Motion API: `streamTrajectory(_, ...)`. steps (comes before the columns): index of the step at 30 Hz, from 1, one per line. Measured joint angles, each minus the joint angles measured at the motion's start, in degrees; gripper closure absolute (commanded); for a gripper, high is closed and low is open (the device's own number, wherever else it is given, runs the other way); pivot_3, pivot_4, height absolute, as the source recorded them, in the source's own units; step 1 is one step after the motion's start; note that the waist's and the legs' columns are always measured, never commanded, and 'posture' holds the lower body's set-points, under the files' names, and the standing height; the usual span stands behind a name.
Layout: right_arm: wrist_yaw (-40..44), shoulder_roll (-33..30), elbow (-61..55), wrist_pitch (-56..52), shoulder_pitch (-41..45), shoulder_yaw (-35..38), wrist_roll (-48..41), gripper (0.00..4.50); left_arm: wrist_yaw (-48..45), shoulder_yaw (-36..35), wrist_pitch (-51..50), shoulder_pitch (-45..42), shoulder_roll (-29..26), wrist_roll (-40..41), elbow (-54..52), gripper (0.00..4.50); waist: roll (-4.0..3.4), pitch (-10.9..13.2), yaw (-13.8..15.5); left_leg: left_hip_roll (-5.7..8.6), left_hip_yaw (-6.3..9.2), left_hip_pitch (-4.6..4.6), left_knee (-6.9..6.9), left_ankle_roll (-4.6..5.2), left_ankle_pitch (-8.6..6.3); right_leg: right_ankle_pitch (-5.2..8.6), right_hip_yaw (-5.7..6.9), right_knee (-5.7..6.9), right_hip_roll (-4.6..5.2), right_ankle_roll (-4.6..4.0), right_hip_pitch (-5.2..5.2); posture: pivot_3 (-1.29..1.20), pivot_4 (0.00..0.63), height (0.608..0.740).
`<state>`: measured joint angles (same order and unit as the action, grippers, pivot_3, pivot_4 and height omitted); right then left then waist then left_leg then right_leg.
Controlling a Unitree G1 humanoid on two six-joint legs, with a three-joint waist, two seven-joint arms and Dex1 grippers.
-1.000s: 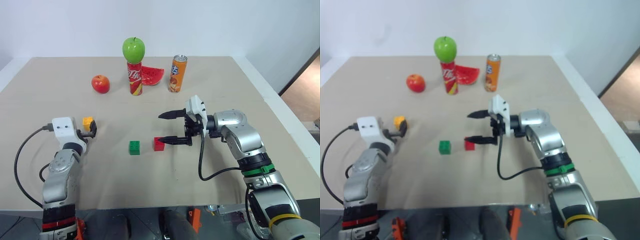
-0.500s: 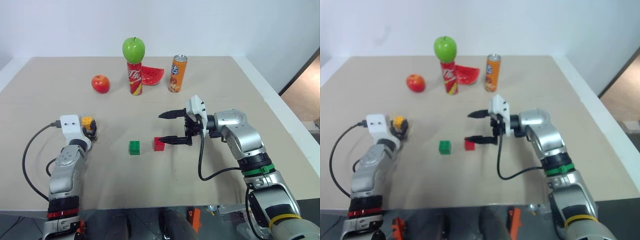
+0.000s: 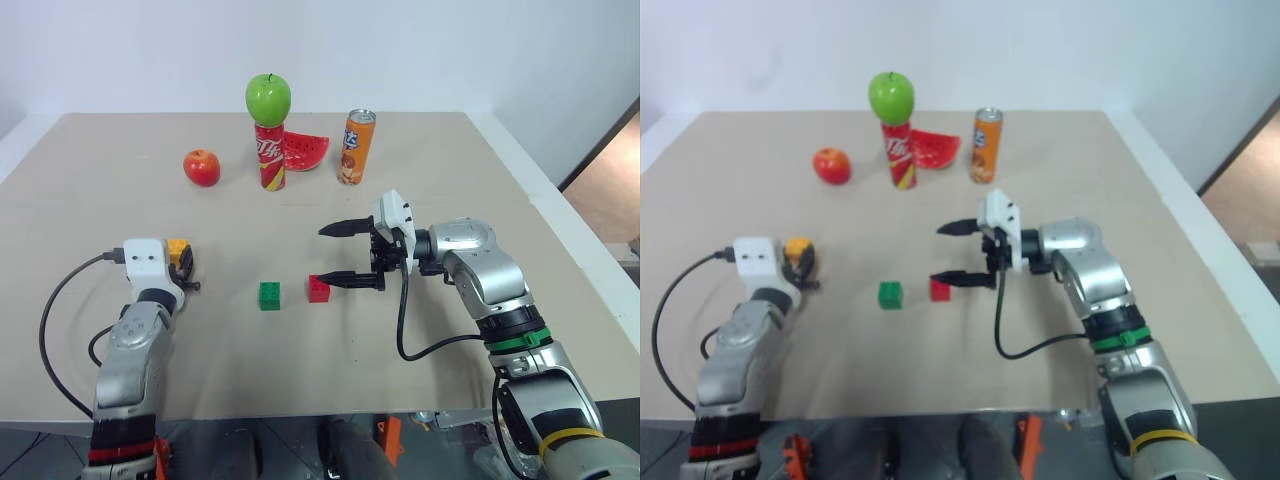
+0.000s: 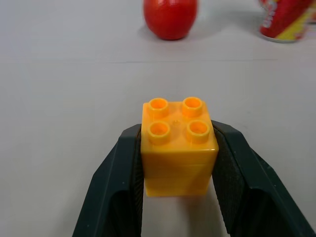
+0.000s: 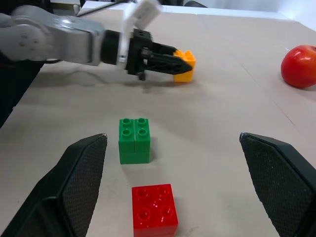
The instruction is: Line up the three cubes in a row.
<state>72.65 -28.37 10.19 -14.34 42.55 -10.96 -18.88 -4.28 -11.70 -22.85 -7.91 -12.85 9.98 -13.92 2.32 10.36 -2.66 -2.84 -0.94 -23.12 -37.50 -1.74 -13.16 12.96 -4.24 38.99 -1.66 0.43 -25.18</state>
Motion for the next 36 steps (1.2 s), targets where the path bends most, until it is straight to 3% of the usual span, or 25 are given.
streamTrajectory(4,0.1,-0.2,0.0,0.0,-0.1,0.0,0.0,0.0,-0.1,1.2,-2.3,5.5,0.1,-0.1,-8.7,3.19,0.0,0.0,0.0,0.0,-0.01,0.07,-0.01,0.01,0.01,-0.01,0.0,0.02,-0.01,-0.01,0.03,0.0,0.15,0.74)
streamTrajectory(10,0.6,-0.1,0.0,0.0,-0.1,0.0,-0.4,0.0,-2.5,1.9,-4.9,11.8,-0.1,0.7,-12.3,3.19,0.0,0.0,0.0,-0.02,0.0,0.12,-0.01,0.03,0.02,-0.01,0.01,0.02,-0.07,-0.02,0.04,0.0,0.15,0.74)
streamTrajectory(24,0.8,0.3,0.1,0.5,-0.1,0.0,-1.1,0.0,-2.7,7.4,-7.2,11.8,0.9,-0.1,-15.5,3.19,0.0,0.0,0.0,-0.01,-0.02,0.11,-0.01,0.04,0.02,-0.01,-0.01,0.01,-0.06,-0.01,0.04,0.0,0.15,0.74)
streamTrajectory(36,0.7,0.1,0.1,0.5,-0.4,0.0,-1.0,0.0,-2.8,7.8,-8.2,15.7,0.3,-1.0,-19.5,3.19,0.0,0.0,0.0,-0.01,-0.03,0.11,0.01,0.04,0.02,-0.01,-0.01,0.01,-0.06,-0.02,0.03,0.0,0.15,0.74)
